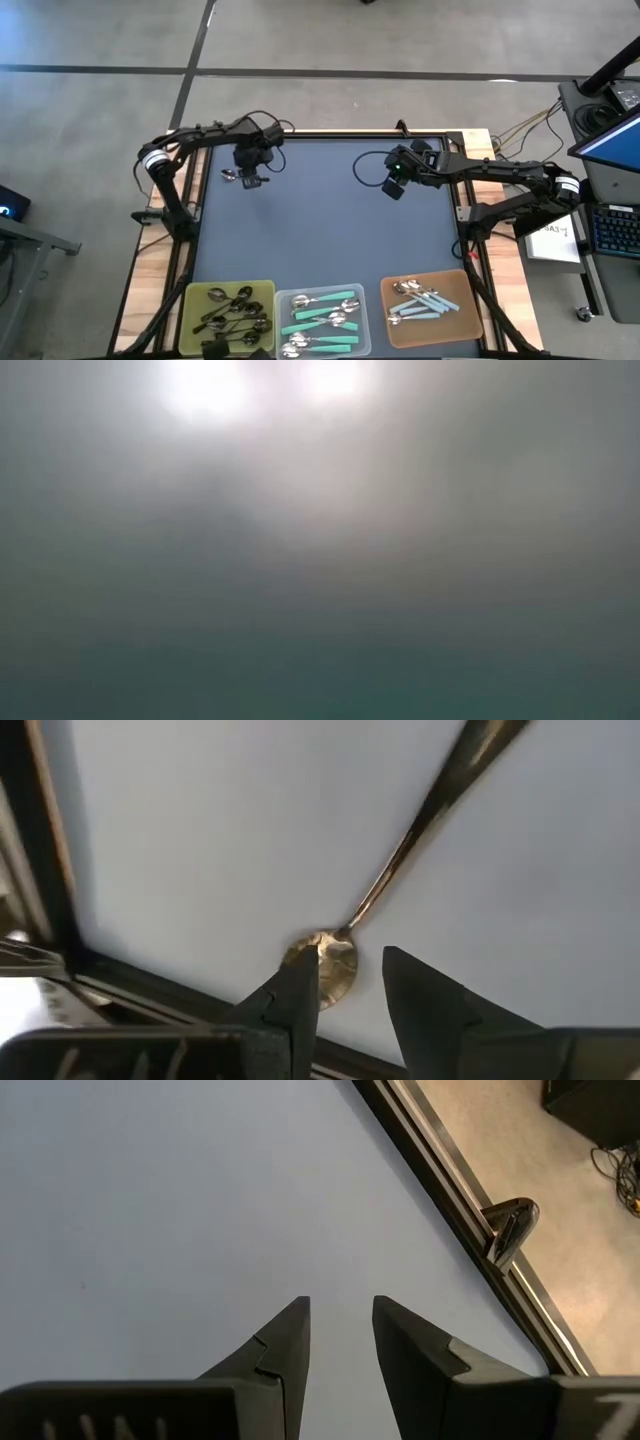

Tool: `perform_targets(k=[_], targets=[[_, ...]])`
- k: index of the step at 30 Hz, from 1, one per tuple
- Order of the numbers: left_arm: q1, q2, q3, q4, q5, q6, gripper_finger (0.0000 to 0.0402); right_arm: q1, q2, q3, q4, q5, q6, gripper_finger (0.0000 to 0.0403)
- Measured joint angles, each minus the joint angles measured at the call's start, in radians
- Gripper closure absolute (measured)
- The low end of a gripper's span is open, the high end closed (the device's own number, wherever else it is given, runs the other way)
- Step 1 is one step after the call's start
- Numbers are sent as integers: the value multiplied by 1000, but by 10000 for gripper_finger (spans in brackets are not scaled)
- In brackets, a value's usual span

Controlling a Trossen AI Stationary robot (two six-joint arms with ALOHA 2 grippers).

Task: Sort silverware by color (type)
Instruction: Put the black spoon into the yellow bin

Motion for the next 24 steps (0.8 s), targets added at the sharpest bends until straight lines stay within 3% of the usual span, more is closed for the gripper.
perform_targets(k=[24], targets=[[44, 143, -32, 41, 38, -17, 304, 0, 0, 0, 0, 0, 0, 300]])
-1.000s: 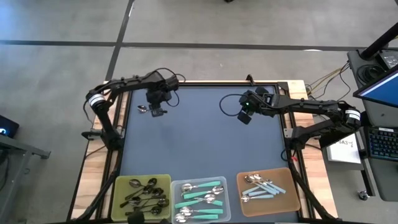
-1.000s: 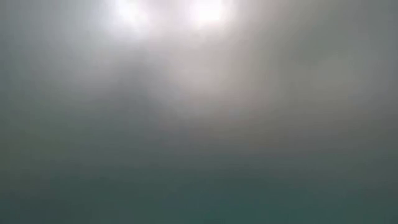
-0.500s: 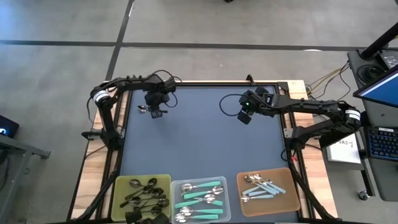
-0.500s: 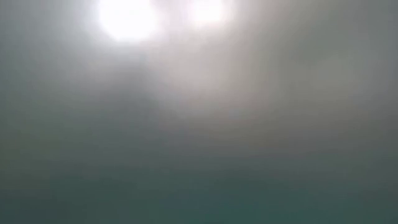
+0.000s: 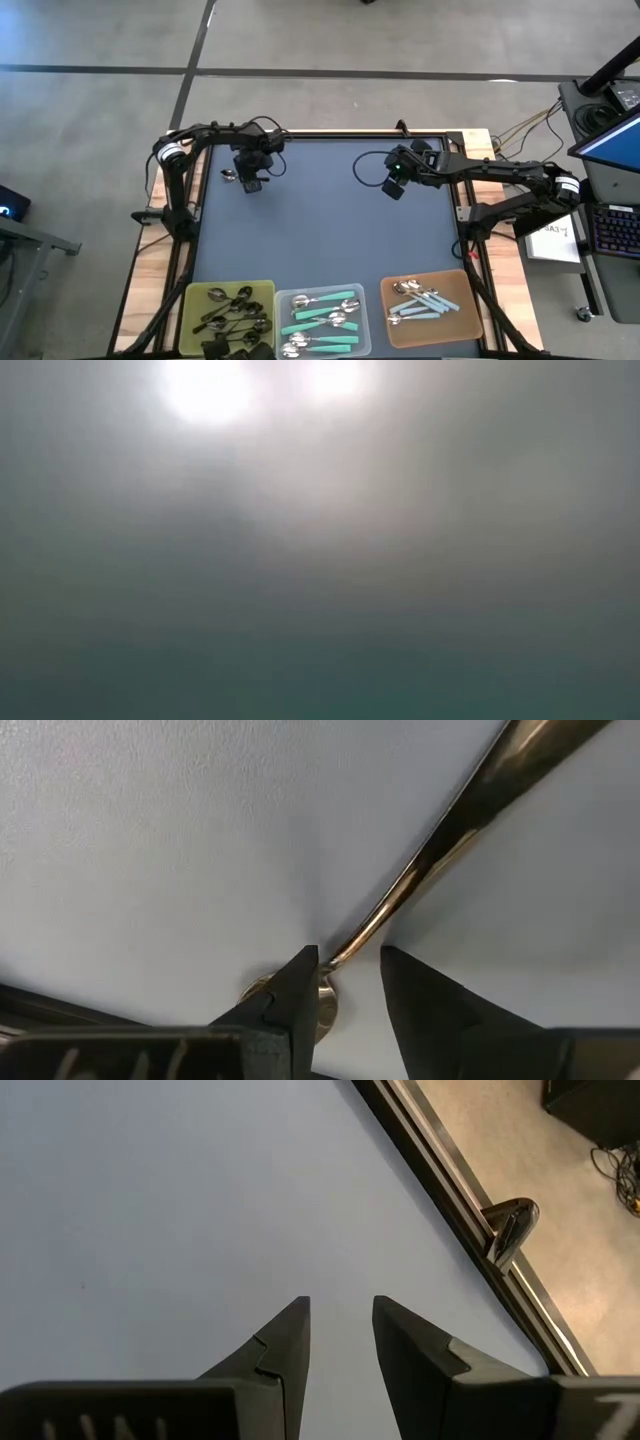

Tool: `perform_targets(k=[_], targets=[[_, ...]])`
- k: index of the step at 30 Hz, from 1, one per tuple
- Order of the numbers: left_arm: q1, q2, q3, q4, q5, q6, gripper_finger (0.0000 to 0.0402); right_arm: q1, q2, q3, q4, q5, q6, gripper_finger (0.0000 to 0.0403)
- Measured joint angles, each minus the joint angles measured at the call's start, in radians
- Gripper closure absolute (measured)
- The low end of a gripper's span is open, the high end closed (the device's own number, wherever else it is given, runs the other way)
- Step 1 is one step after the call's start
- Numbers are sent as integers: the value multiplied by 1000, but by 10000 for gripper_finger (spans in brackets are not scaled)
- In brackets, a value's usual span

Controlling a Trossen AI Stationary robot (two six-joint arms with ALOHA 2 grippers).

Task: Sort silverware by color (type)
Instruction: Put the black spoon into the yellow bin

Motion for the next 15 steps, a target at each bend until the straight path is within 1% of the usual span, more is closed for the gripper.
perform_targets(k=[3, 6, 9, 15], targets=[[-1, 0, 0, -14, 6, 8, 304, 0, 0, 0, 0, 0, 0, 300], [-4, 1, -2, -62, 53, 51, 305, 0, 0, 0, 0, 0, 0, 300], [-8, 1, -3, -88, 60, 65, 311, 0, 0, 0, 0, 0, 0, 300], [-8, -4, -3, -86, 62, 66, 325, 0, 0, 0, 0, 0, 0, 300]])
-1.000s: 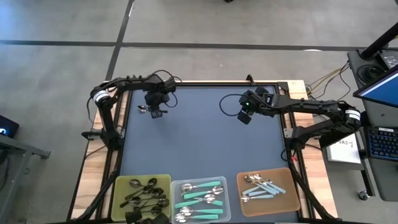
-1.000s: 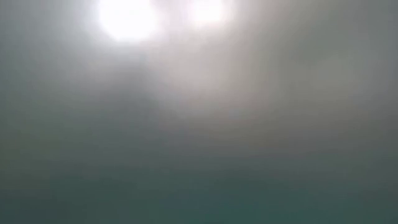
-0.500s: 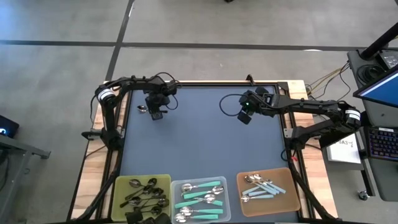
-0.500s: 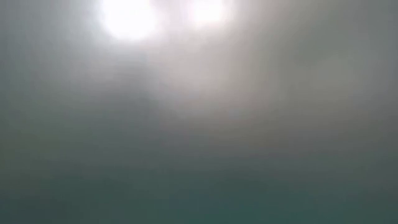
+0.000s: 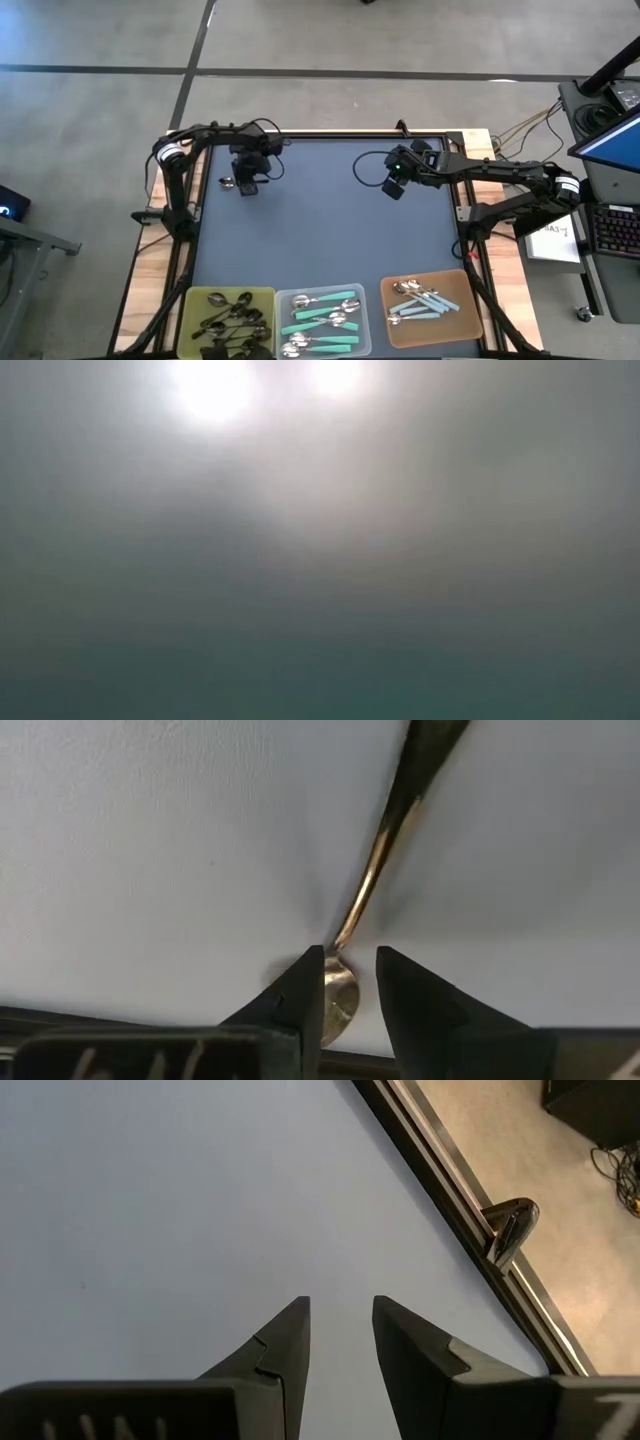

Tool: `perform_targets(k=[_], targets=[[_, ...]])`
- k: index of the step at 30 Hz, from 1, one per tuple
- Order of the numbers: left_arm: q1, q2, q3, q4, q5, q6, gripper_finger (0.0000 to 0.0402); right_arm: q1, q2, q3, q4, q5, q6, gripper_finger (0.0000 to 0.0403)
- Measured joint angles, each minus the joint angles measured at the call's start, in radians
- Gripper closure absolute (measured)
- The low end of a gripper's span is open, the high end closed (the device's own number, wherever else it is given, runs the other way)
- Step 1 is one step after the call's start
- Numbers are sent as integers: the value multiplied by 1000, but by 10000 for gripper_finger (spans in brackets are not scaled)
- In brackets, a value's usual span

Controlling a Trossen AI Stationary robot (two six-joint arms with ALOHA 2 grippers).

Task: Sort silverware by color (type)
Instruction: Put the black spoon into the yellow bin

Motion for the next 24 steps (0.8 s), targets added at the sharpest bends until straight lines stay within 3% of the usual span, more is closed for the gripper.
perform_targets(k=[9, 24], targets=[[-3, -95, -2, -13, 11, -37, 326, 0, 0, 0, 0, 0, 0, 300], [-6, -74, -17, 106, 13, -19, 289, 0, 0, 0, 0, 0, 0, 300]])
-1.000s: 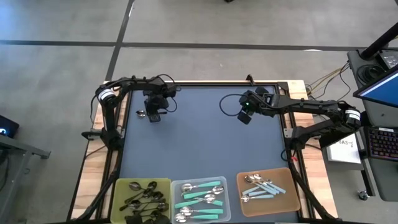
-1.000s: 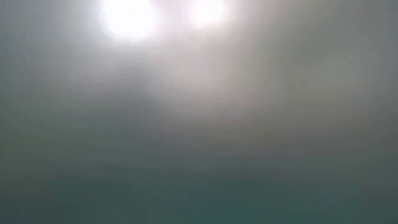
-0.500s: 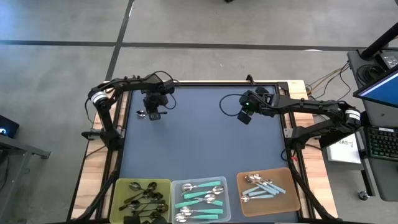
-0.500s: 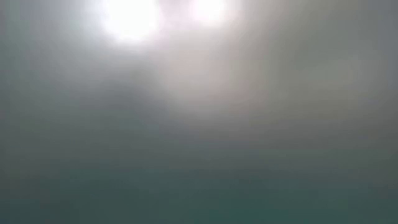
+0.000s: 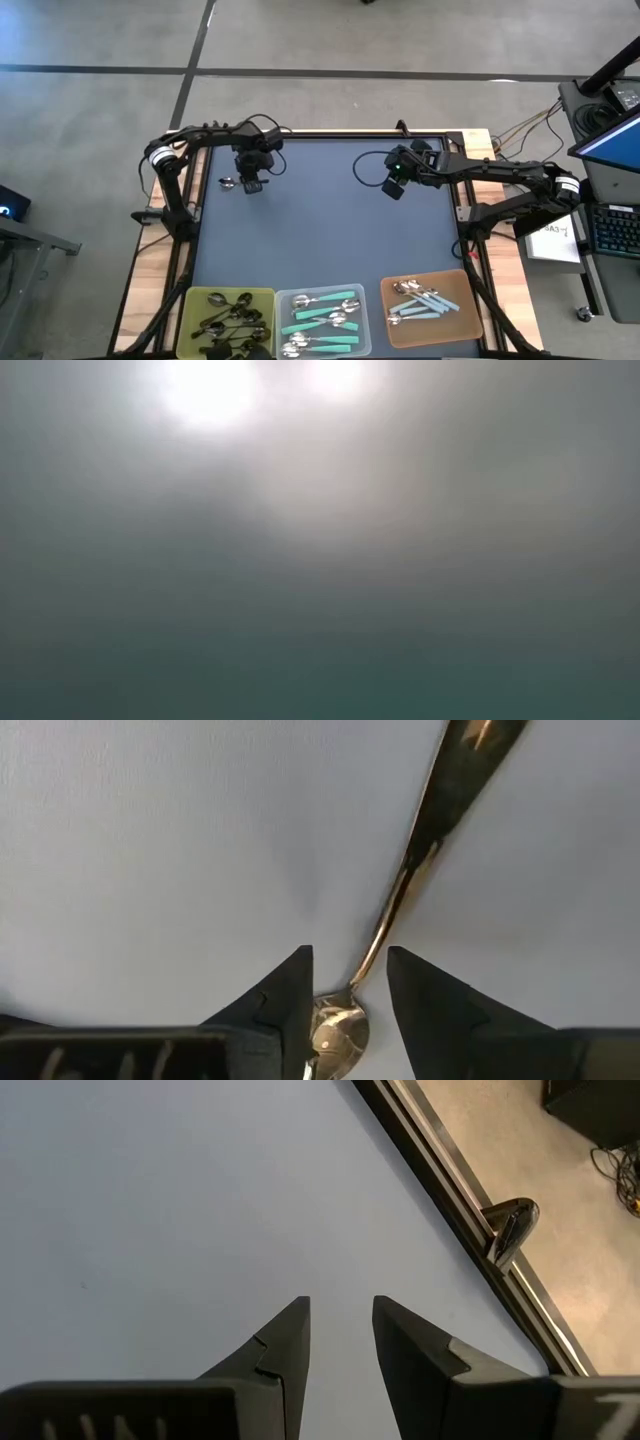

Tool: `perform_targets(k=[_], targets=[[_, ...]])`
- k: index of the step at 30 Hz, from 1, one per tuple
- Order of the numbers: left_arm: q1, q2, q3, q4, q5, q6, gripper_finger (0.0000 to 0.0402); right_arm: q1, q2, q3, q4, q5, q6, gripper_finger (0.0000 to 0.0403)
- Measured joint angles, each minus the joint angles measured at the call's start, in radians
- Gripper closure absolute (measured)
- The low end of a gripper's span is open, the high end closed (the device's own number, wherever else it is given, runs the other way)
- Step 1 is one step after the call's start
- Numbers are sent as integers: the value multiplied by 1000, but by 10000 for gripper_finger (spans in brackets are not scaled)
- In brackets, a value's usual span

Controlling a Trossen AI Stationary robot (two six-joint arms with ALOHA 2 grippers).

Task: Sort silverware by color (type)
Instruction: Put the black spoon into the yellow bin

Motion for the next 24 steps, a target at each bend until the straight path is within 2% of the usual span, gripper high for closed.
perform_targets(k=[14, 17, 22, 24], targets=[[0, 0, -70, 52, -29, 12, 286, 0, 0, 0, 0, 0, 0, 300], [-1, 0, -70, 57, -32, 30, 312, 0, 0, 0, 0, 0, 0, 300], [2, 0, -70, 72, -45, 38, 389, 0, 0, 0, 0, 0, 0, 300], [3, 0, -70, 78, -48, 32, 394, 0, 0, 0, 0, 0, 0, 300]])
